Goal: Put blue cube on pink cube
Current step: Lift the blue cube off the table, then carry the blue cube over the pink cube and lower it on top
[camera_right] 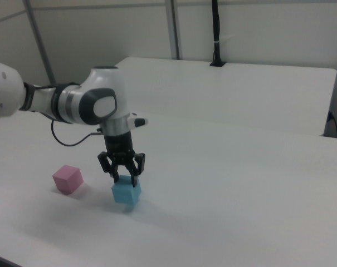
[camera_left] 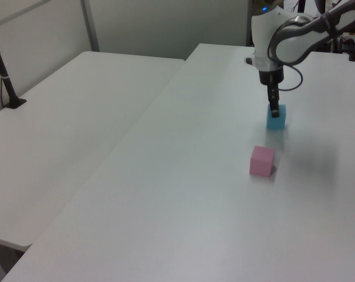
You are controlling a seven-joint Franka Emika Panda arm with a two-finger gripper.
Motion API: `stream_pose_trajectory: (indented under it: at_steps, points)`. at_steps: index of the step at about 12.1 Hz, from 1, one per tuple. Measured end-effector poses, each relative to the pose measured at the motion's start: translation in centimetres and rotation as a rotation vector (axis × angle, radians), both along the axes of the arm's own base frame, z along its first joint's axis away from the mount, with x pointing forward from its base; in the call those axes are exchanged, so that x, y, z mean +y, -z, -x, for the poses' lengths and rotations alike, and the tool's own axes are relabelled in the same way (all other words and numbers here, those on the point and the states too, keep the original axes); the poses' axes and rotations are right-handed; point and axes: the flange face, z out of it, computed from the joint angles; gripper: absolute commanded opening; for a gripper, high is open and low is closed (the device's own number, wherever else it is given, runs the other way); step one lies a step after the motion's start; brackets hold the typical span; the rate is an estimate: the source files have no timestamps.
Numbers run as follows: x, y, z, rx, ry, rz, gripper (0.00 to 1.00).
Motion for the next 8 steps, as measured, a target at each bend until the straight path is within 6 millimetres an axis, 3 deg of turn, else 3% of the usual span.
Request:
stream_pose_trajectory:
  at_steps: [4,5,6,8]
  points:
    - [1.0,-11.0,-0.8,-0.012,0.059,0.004,0.19]
    - [2.3,-12.4,-1.0,-0.023,0.068,0.007,0.2]
    - [5.0,-13.1,-1.1,-0.034,0.079,0.011,0.2]
    - [10.4,-12.8,-0.9,-0.04,0.099,0.02,0.2]
